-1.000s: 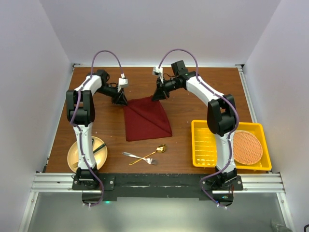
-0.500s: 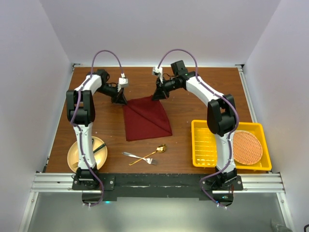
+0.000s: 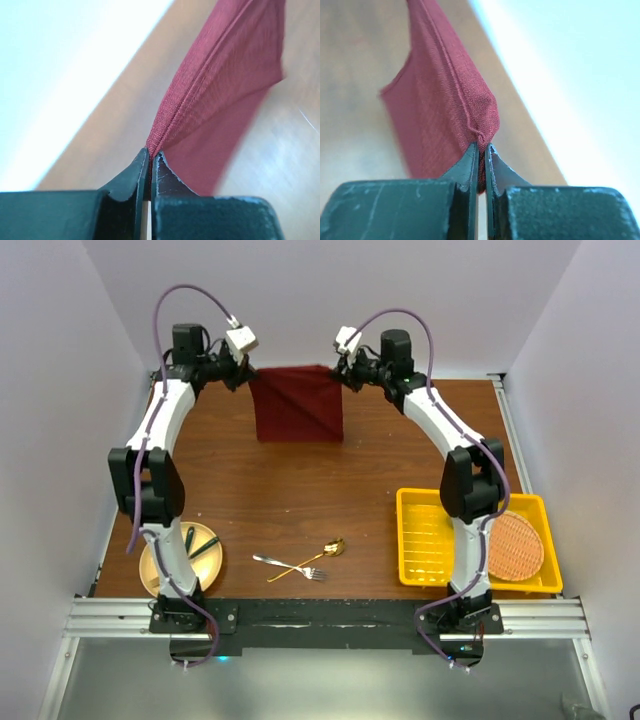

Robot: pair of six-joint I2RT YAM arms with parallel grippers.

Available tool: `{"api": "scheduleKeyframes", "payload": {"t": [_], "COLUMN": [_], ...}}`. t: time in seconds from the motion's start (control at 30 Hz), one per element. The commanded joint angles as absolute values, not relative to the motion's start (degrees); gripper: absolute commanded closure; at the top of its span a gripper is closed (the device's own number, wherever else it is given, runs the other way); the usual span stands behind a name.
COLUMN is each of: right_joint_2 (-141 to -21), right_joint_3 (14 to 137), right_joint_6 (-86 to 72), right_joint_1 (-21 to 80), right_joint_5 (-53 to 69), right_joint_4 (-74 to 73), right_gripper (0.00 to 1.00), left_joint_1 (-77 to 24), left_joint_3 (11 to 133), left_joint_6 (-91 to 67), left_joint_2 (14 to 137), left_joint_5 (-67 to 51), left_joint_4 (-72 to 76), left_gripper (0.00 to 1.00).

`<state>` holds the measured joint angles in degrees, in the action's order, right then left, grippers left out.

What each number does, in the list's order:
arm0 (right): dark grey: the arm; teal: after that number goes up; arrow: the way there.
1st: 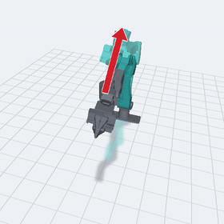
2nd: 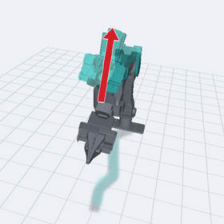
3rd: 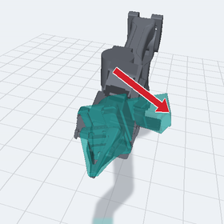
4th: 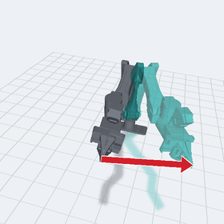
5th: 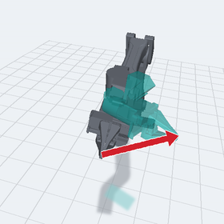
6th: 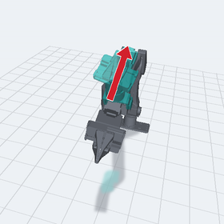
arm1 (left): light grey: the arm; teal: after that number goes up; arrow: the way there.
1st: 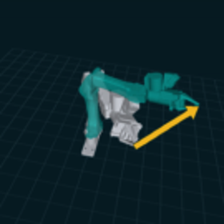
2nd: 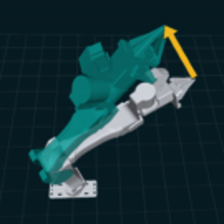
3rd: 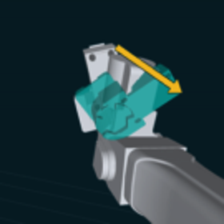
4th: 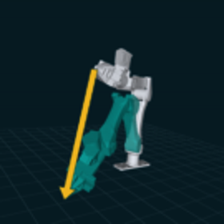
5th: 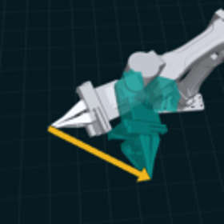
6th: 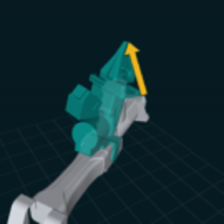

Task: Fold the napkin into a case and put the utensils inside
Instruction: Turn over the upper triangle folded napkin at the center of the board.

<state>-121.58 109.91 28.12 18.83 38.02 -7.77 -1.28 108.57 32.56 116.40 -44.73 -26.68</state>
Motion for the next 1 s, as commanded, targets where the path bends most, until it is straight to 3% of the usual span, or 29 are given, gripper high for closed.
{"api": "scheduleKeyframes", "payload": {"t": [0.0, 0.13, 0.33, 0.53, 0.9, 0.97], "right_joint_2": [-115.1, -111.3, -107.4, -101.3, -96.5, -96.5], "right_joint_3": [105.7, 94.3, 70.2, 50.6, 47.3, 48.0], "right_joint_6": [35.3, 45.4, 66.6, 86.9, 113.5, 115.7], "right_joint_1": [17.8, 18.4, 23.0, 24.1, 25.8, 26.0], "right_joint_5": [30.8, 33.9, 41.8, 50.4, 55.6, 55.3], "right_joint_4": [12.5, 24.7, 30.3, 23.8, -7.0, -10.4], "right_gripper": [1.00, 1.00, 1.00, 1.00, 1.00, 1.00], "left_joint_1": [0.0, -1.1, -4.7, -7.0, -9.1, -9.7], "left_joint_3": [101.6, 87.8, 66.3, 52.5, 43.3, 42.4], "left_joint_6": [29.0, 35.8, 50.8, 57.3, 61.3, 63.4], "left_joint_2": [107.0, 101.5, 96.7, 91.9, 85.8, 84.1], "left_joint_5": [-37.8, -37.7, -34.2, -32.9, -34.1, -34.2], "left_joint_4": [-4.9, -1.4, 0.8, -2.1, -8.4, -9.8], "left_gripper": [1.00, 1.00, 1.00, 1.00, 1.00, 0.89]}}
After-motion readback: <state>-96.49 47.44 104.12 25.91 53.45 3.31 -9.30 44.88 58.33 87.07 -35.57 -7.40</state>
